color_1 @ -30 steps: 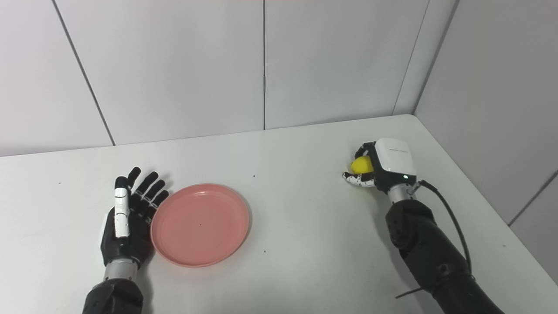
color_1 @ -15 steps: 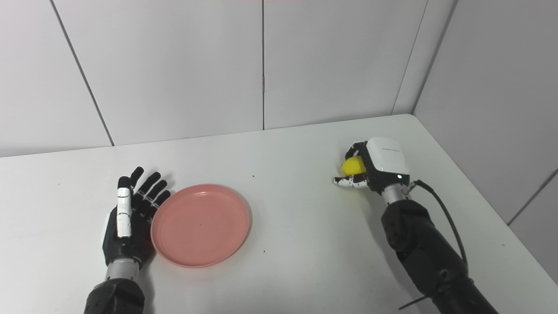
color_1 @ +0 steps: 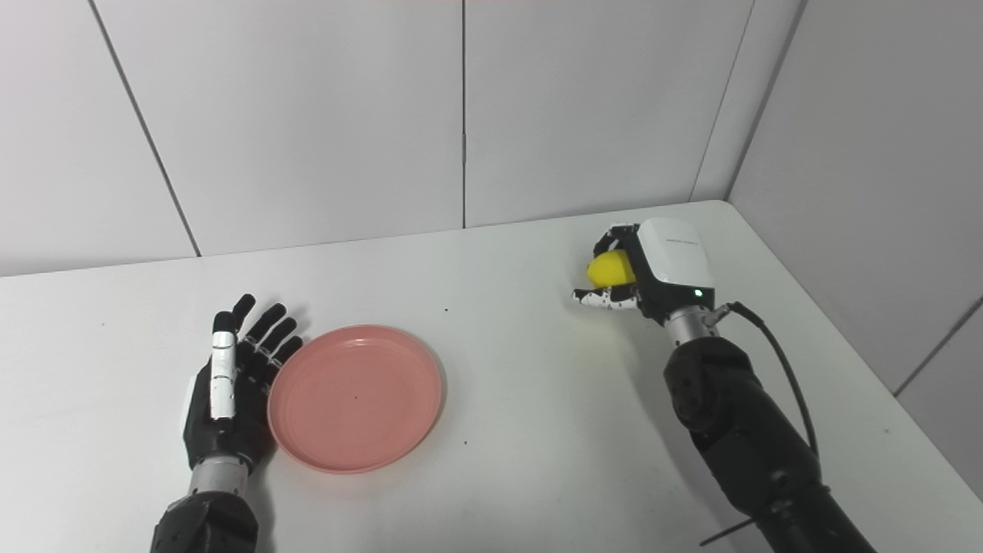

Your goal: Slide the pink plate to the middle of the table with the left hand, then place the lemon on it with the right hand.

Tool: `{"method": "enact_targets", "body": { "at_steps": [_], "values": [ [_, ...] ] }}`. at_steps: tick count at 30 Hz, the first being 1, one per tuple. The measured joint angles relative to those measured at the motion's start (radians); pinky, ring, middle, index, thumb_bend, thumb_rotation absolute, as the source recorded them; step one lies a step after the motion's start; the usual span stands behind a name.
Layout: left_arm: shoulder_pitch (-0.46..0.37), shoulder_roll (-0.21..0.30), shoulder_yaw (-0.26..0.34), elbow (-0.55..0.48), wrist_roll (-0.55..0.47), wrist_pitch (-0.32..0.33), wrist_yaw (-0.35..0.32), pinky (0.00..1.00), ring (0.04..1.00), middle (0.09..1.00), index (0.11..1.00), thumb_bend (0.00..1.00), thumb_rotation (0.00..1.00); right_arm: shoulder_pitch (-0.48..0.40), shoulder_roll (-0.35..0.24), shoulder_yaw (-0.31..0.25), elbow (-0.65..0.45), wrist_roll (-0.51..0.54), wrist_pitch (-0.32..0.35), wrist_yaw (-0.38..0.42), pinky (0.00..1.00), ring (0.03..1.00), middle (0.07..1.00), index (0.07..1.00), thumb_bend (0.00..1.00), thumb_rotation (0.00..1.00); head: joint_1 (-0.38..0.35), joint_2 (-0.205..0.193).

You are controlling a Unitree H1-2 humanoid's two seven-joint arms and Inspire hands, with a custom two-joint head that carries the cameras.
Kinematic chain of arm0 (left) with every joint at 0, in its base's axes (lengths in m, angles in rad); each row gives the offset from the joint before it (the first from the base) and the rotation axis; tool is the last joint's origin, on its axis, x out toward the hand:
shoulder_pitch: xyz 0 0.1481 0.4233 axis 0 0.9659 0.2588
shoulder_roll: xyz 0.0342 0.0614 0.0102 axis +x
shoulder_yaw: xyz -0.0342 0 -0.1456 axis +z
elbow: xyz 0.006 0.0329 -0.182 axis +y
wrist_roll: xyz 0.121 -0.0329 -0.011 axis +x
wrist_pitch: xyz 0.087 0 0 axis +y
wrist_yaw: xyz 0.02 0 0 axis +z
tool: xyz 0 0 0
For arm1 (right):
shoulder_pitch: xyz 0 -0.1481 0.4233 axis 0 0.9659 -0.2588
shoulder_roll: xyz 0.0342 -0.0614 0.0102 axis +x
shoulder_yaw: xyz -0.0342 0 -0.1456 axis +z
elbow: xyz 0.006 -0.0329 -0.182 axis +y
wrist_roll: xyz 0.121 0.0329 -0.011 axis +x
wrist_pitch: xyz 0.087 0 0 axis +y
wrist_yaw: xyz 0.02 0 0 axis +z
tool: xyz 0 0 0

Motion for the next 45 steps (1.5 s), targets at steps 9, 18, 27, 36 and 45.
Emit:
{"method": "enact_targets", "body": {
  "at_steps": [9,18,27,36,45],
  "values": [
    [0.002,-0.002,-0.023,-0.006,0.022,0.001,0.034,0.74,0.779,0.755,0.837,0.71,0.72,-0.004,0.014,-0.024,-0.054,0.041,0.0,0.044,0.1,0.147,0.213,0.469,0.5,0.16,0.1,-0.002],
    [0.002,-0.003,-0.047,-0.007,0.035,-0.002,0.066,0.75,0.769,0.751,0.823,0.75,0.67,-0.011,0.031,-0.029,-0.064,0.054,-0.001,0.05,0.1,0.152,0.224,0.47,0.5,0.16,0.153,-0.005],
    [0.002,-0.004,-0.059,-0.005,0.027,-0.011,0.078,0.75,0.774,0.752,0.829,0.74,0.66,-0.024,0.034,0.0,-0.07,0.034,-0.02,0.071,0.11,0.157,0.229,0.47,0.5,0.17,0.19,-0.009],
    [0.002,-0.004,-0.075,-0.001,0.025,-0.015,0.079,0.77,0.784,0.76,0.824,0.72,0.67,-0.044,0.035,0.046,-0.092,0.008,-0.038,0.114,0.11,0.159,0.235,0.471,0.5,0.16,0.21,-0.012],
    [0.002,-0.005,-0.084,0.009,0.025,-0.025,0.08,0.75,0.782,0.764,0.828,0.71,0.69,-0.077,0.055,0.064,-0.118,0.008,-0.062,0.15,0.12,0.173,0.249,0.472,0.5,0.16,0.222,-0.015]
  ]
}}
